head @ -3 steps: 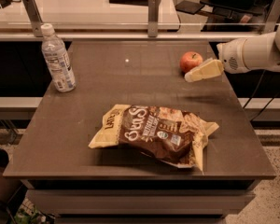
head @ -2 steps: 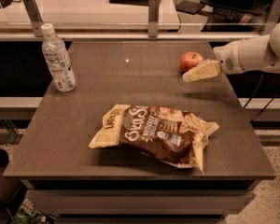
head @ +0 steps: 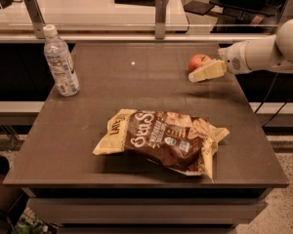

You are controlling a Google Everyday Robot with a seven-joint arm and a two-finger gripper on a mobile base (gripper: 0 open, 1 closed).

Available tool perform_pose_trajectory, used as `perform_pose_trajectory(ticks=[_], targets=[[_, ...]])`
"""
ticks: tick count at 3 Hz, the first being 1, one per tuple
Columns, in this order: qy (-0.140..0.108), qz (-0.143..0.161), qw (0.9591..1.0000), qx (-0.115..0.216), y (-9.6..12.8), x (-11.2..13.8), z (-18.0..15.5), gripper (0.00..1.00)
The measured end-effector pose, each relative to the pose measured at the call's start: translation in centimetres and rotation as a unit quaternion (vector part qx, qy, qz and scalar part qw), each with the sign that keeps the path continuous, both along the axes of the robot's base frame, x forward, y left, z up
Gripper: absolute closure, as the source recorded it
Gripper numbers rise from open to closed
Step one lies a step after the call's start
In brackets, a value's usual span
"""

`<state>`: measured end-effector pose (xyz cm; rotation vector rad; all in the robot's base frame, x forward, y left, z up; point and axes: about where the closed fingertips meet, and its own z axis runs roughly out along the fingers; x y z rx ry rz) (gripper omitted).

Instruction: Move apple near blue plastic bottle

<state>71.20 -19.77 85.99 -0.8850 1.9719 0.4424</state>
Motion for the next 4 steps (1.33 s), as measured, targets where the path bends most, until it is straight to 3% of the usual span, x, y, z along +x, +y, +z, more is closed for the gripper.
perform_pose_trajectory(ticks=[1, 4], targets=[[0.001, 0.016, 0.9999, -0.002, 0.92, 0.92, 0.10, 0.17], [0.005, 0.021, 0.9998, -0.001, 1.69, 1.03, -0.37, 0.86]])
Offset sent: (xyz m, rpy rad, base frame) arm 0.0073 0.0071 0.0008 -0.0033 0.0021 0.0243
